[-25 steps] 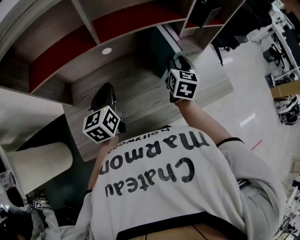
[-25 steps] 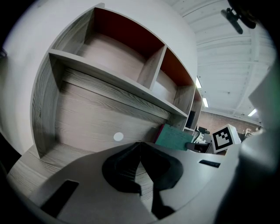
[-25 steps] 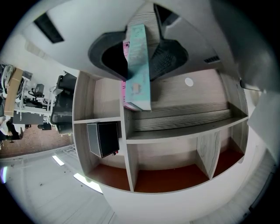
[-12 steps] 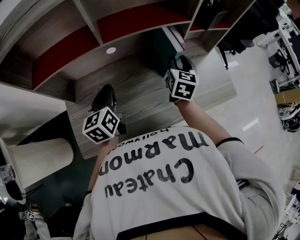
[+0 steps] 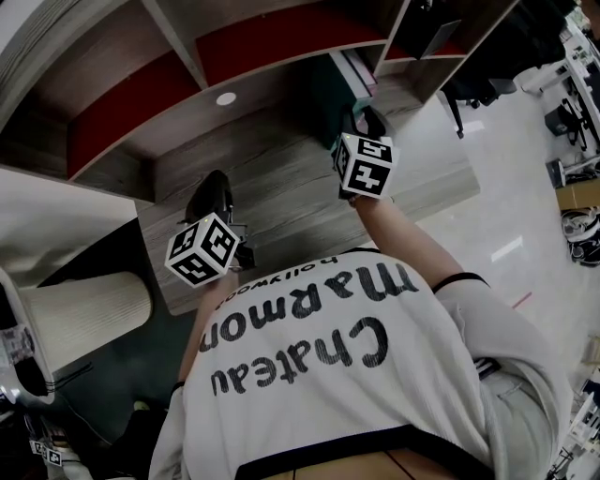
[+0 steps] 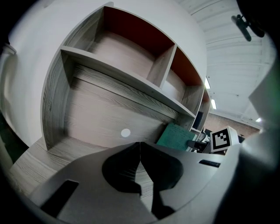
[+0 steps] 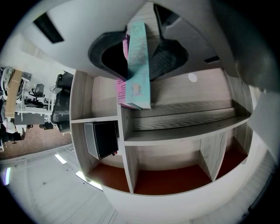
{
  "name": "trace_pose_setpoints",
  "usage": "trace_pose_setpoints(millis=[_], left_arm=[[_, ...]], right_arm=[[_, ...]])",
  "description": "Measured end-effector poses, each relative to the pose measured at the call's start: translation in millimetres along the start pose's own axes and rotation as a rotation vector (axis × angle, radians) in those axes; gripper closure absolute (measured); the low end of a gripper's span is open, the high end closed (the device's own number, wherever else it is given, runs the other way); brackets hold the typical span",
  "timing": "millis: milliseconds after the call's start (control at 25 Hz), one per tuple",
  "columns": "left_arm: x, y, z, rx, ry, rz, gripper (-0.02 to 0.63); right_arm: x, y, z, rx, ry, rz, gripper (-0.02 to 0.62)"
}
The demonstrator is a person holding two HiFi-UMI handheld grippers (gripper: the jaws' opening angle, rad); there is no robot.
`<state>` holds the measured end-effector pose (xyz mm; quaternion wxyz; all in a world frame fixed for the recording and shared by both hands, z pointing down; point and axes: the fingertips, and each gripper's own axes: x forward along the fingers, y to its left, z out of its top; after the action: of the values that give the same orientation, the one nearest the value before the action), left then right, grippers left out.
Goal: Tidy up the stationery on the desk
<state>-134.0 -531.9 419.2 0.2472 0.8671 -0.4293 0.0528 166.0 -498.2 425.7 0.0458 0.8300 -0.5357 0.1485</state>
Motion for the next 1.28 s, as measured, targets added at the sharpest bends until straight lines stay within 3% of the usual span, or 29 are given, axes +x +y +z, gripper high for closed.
trace_pose_setpoints(millis=[1280], left_arm=[[1.0,12.1,1.0,-0.017,0.01,0.015,0.589]], right_arm=[[10.9,11.4,2.1,-0.006,-0.003,-0.035,0.428]])
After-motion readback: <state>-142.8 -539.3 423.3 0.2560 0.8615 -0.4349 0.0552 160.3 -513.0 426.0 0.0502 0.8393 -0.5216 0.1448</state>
